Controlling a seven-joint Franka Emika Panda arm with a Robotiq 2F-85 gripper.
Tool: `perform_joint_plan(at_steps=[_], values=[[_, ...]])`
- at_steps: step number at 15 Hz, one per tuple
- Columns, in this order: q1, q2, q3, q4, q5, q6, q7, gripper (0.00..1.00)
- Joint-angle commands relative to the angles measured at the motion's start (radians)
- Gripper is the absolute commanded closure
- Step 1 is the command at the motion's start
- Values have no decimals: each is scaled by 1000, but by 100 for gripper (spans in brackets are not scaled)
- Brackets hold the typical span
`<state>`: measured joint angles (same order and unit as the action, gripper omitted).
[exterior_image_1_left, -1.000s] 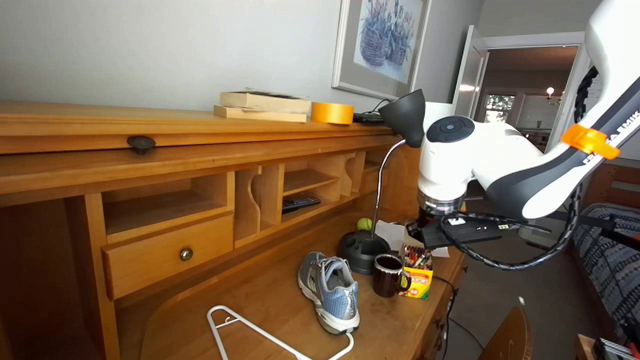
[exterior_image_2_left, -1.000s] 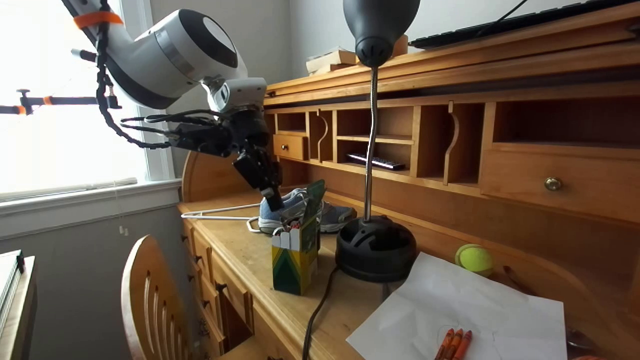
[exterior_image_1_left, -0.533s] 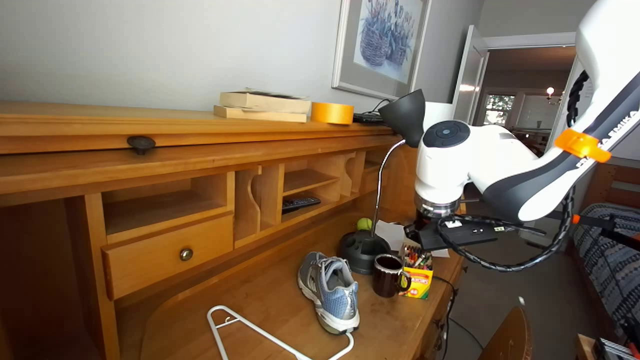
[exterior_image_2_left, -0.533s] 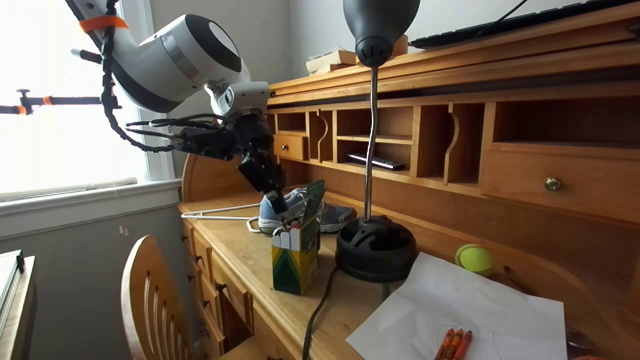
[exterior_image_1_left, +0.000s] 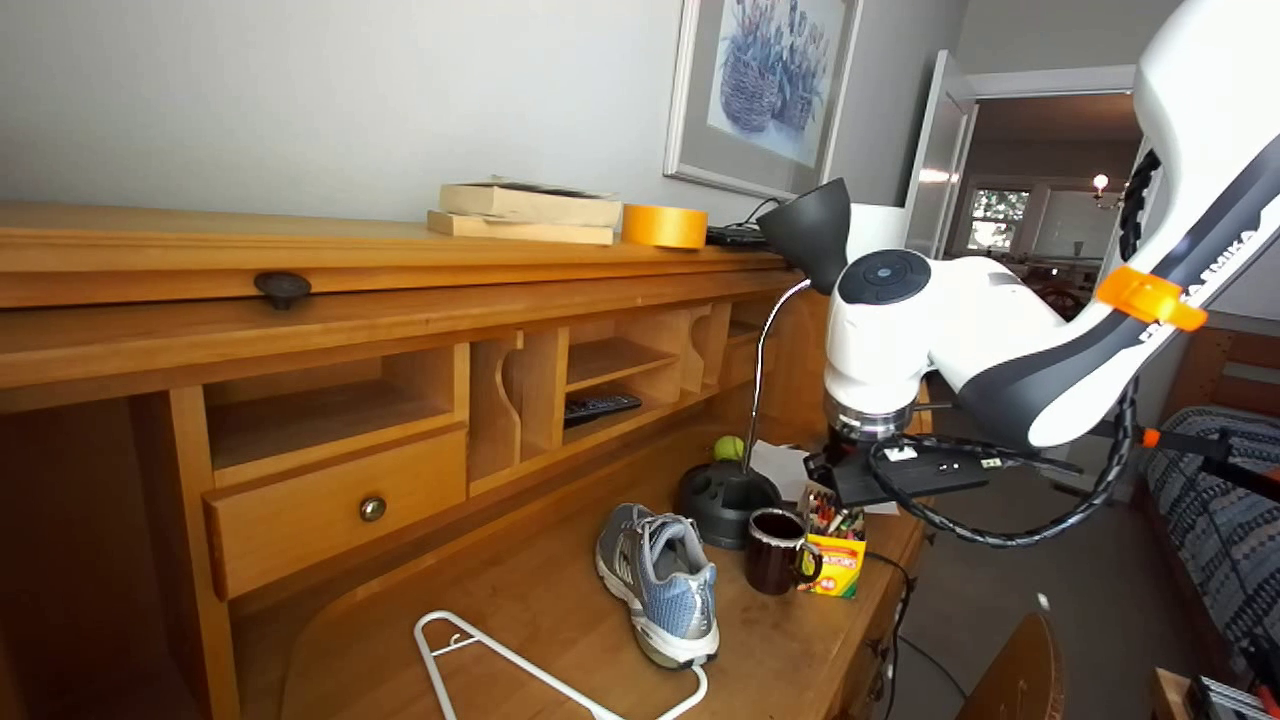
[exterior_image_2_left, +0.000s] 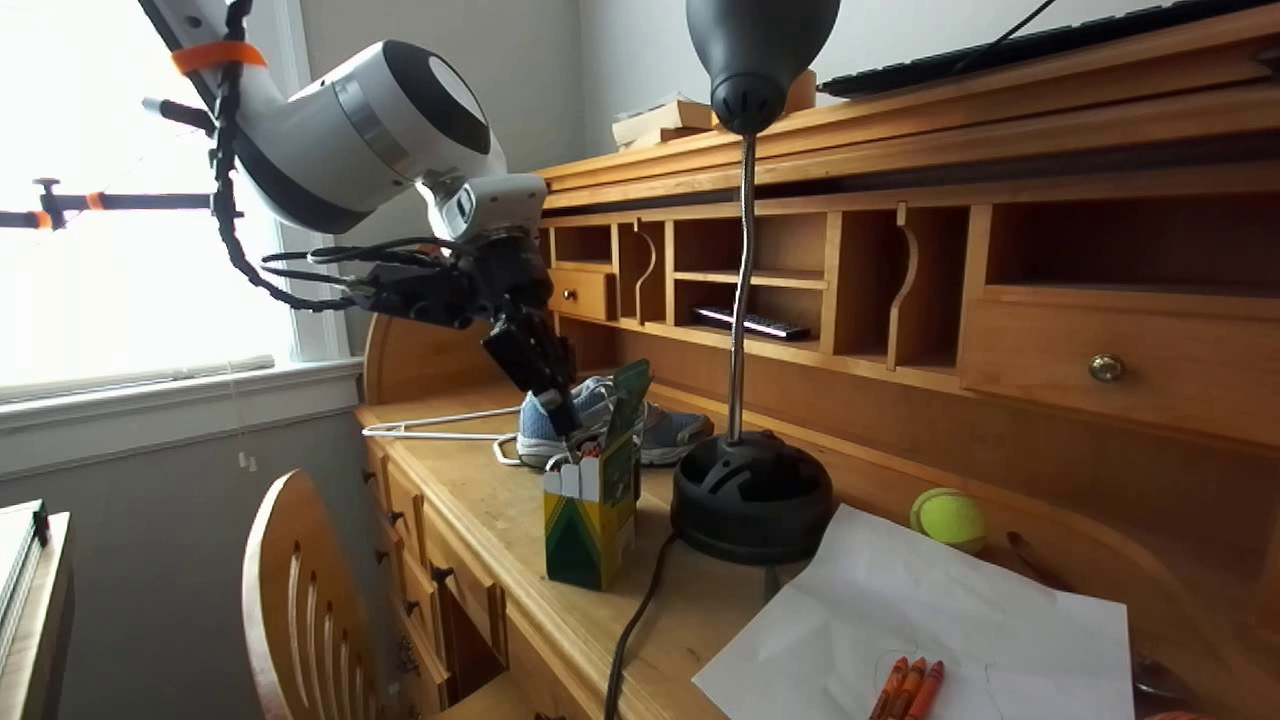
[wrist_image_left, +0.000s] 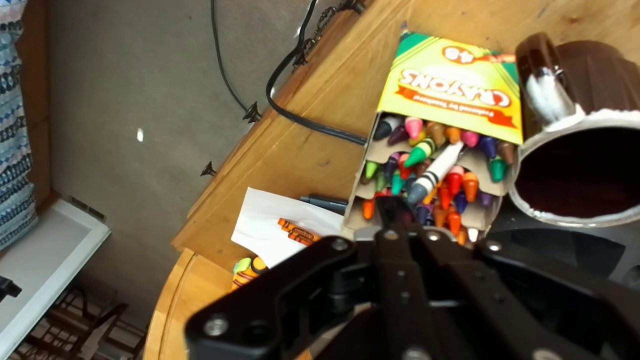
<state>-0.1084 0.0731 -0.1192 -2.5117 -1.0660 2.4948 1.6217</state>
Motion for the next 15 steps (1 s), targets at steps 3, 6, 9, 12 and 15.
perform_joint_plan(at_steps=[3, 6, 9, 12, 15], values=[[-1, 50, -8, 27, -31, 47, 46, 100], [0, 67, -10, 36, -31, 48, 48, 100], [2, 61, -11, 38, -26, 40, 45, 100], [7, 39, -6, 32, -20, 29, 36, 100], [12, 22, -1, 31, -13, 27, 29, 100]])
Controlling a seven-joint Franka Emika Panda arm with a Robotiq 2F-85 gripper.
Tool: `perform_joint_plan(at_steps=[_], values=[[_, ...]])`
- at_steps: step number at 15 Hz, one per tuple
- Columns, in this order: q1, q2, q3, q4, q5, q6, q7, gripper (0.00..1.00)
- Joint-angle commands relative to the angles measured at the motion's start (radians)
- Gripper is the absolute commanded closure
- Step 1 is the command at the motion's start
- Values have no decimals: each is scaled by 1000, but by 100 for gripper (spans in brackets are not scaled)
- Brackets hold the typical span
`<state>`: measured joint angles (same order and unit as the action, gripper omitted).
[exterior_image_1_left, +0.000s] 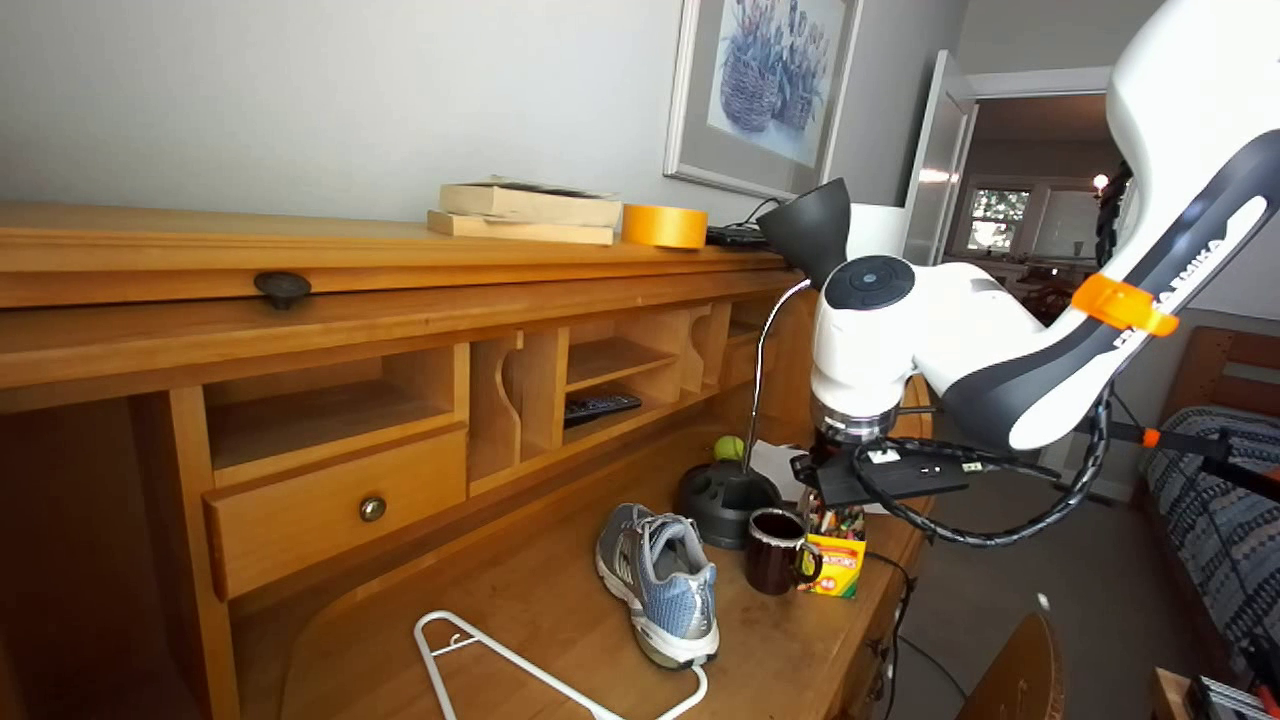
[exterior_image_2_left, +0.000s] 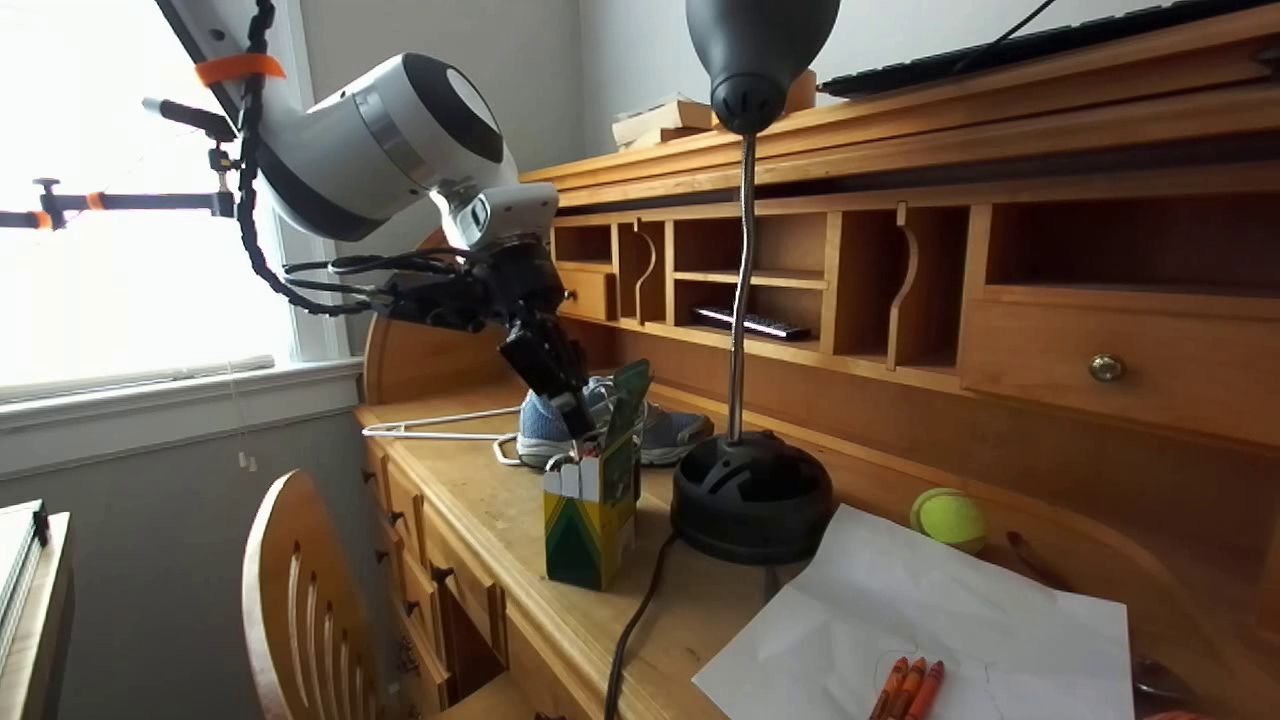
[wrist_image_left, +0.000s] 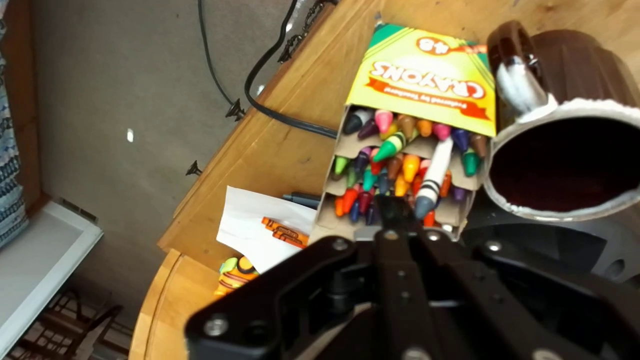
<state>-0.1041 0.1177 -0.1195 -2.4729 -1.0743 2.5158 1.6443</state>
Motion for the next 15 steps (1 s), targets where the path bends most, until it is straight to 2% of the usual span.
perform_joint_plan(at_steps=[1, 9, 15], values=[[9, -26, 1, -8, -4, 4, 6, 100], [14, -82, 11, -31, 22, -12, -2, 100], [11, -118, 14, -67, 126, -9, -10, 100]])
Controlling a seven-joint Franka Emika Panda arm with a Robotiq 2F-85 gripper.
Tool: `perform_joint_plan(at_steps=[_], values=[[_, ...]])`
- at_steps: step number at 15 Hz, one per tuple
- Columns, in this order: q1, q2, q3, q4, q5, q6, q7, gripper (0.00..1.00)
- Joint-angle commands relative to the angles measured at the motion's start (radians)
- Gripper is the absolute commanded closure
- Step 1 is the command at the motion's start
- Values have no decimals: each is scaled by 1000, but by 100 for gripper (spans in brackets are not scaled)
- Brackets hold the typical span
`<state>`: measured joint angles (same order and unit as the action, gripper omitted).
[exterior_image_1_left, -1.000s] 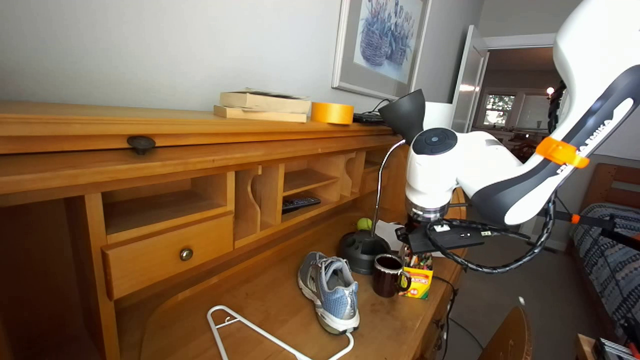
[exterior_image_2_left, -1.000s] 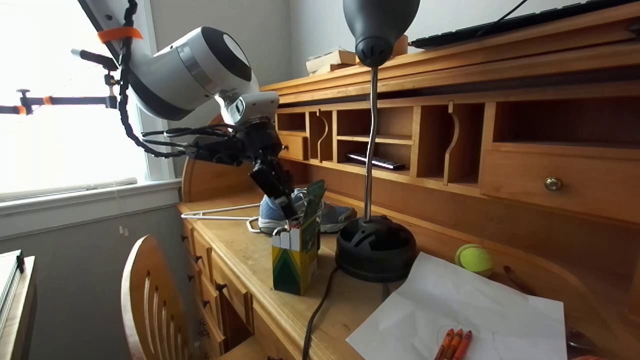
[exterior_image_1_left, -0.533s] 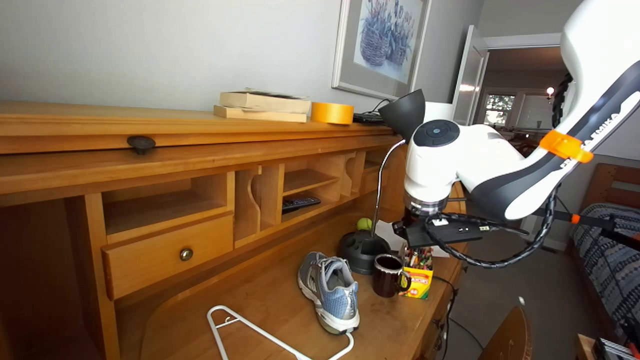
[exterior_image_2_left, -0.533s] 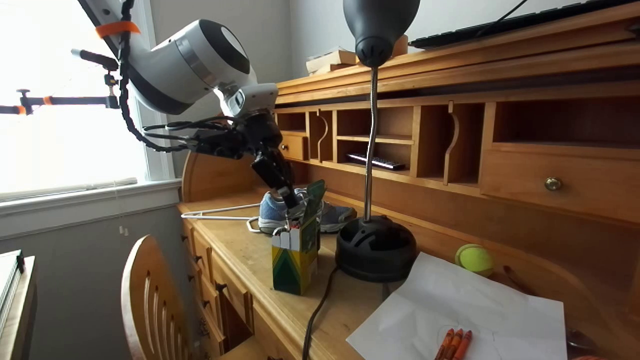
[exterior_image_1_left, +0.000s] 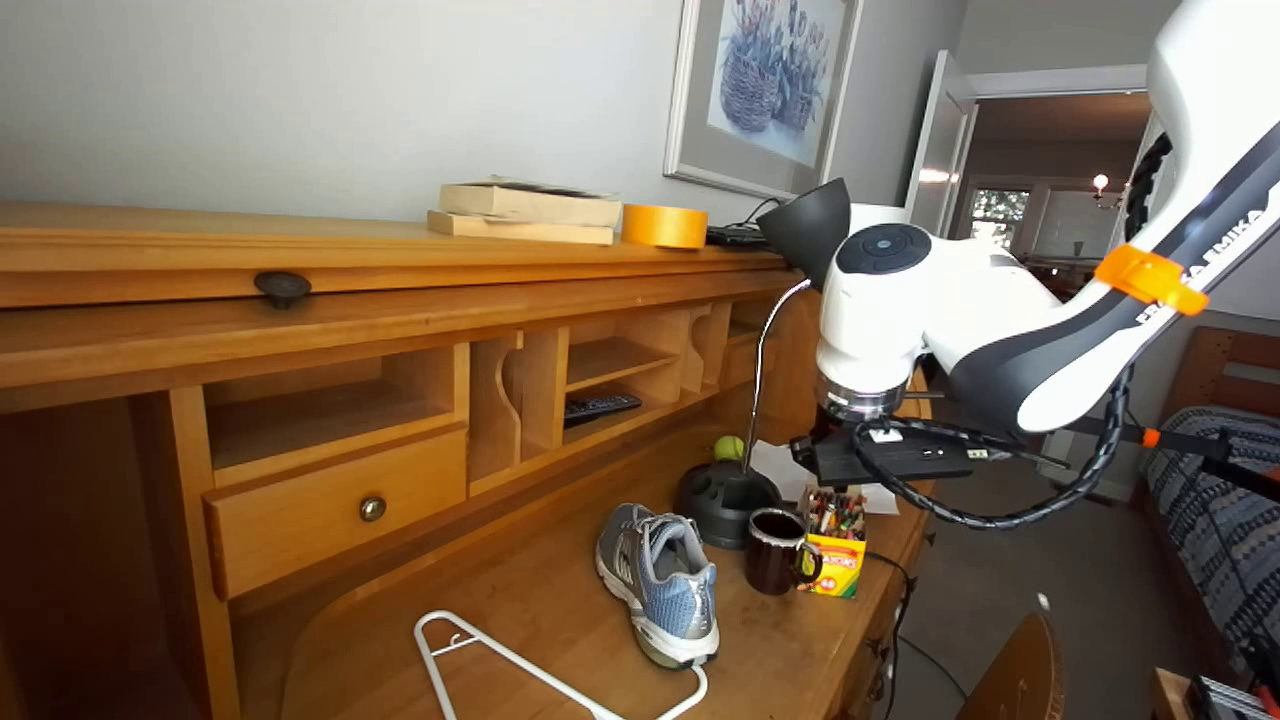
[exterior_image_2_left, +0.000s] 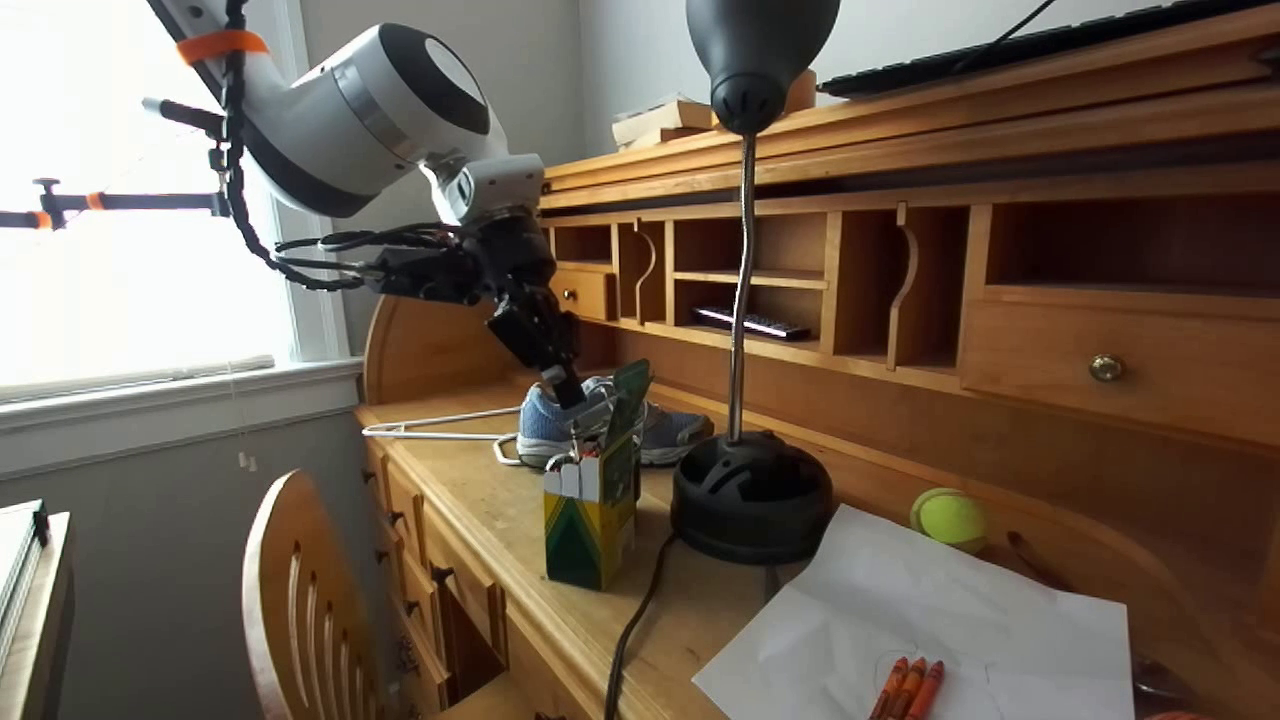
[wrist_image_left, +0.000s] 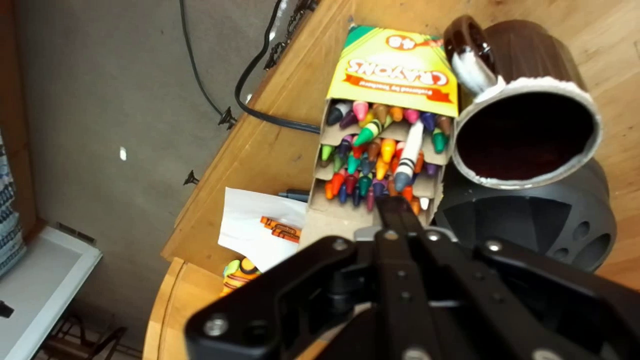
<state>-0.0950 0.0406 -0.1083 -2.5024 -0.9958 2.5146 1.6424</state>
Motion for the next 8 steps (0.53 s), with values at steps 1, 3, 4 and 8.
perform_joint_plan(at_steps=[1, 3, 4, 8], values=[[2, -45, 3, -41, 53, -7, -6, 100], [0, -50, 2, -46, 54, -5, -1, 100], [-1, -51, 1, -46, 49, -4, 3, 100], [-6, -43, -4, -42, 34, 4, 15, 100]])
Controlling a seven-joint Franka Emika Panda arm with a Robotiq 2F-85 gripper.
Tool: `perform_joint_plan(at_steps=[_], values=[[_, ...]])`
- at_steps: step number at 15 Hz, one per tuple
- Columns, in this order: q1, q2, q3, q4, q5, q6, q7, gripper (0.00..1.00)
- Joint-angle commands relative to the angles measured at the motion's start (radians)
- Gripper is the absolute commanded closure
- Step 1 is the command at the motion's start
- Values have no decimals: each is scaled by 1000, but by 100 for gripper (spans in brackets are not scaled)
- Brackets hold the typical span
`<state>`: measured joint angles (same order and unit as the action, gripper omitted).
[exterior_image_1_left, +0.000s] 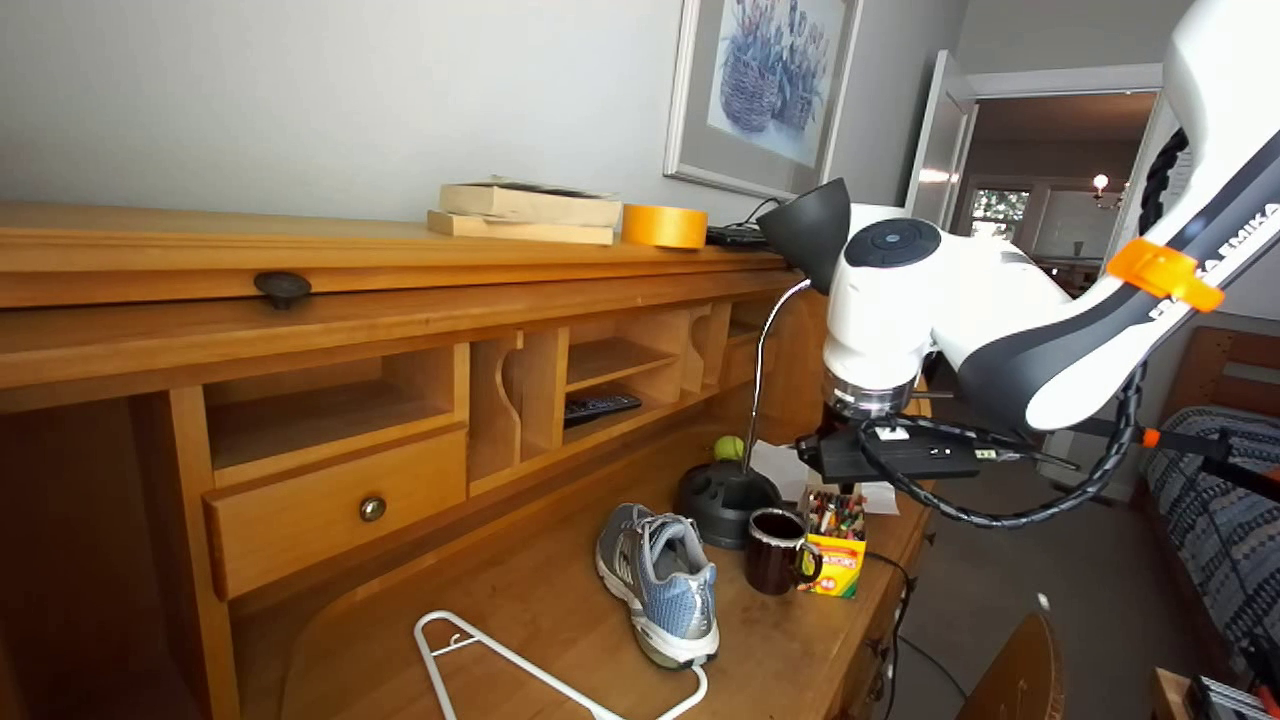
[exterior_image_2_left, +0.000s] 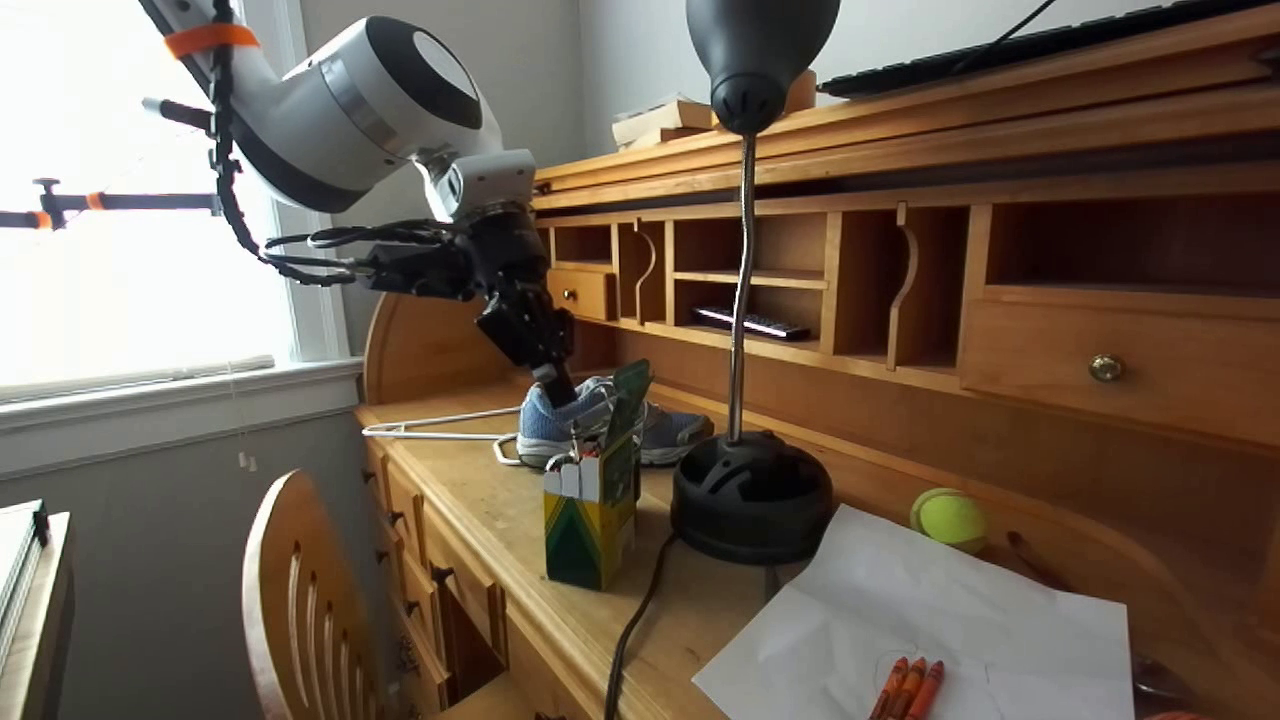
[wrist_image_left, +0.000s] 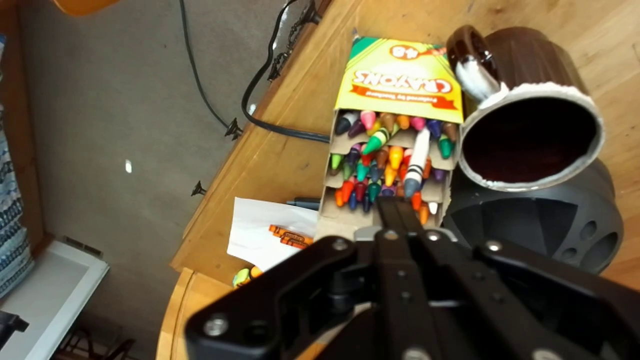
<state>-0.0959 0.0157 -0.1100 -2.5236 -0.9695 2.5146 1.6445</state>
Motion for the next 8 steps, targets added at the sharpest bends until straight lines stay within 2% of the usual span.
perform_joint_plan(at_steps=[1, 8], values=[[-6, -15, -4, -19, 8, 6, 13, 100], [-13, 4, -11, -10, -1, 20, 26, 100]])
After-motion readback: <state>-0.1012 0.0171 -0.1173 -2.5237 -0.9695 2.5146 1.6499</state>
